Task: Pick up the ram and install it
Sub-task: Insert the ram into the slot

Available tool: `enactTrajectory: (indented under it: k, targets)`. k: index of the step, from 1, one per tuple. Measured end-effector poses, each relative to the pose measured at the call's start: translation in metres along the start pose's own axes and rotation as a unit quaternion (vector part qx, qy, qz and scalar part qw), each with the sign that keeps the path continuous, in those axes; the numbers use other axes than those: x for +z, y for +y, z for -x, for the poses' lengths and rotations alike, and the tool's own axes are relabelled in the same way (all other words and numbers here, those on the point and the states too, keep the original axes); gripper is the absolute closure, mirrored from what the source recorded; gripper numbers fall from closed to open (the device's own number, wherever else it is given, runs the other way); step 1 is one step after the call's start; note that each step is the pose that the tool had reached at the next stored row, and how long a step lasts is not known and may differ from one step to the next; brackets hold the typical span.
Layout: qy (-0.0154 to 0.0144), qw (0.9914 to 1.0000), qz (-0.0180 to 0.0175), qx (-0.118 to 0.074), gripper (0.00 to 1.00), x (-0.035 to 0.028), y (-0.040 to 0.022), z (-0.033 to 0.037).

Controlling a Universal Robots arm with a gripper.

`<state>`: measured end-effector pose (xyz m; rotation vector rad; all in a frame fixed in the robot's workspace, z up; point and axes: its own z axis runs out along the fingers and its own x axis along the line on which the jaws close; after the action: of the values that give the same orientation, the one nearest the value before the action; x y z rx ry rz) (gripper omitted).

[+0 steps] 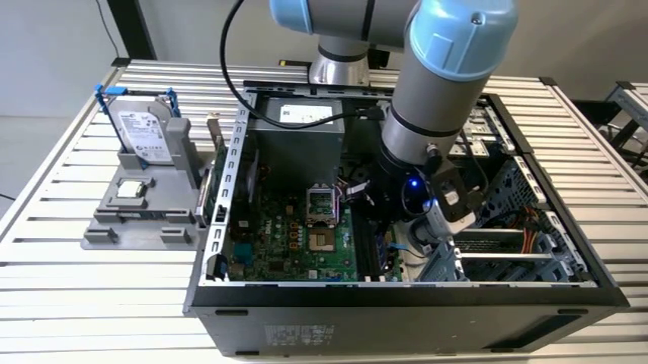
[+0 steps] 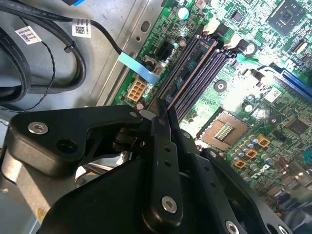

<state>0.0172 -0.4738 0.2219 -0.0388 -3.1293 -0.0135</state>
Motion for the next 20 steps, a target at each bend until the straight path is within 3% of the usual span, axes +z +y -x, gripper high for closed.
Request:
enactTrajectory:
  k: [20]
  targets:
    - [0.0000, 1.00000, 0.0001, 0.000, 1.00, 0.0068, -0.0002, 0.0010]
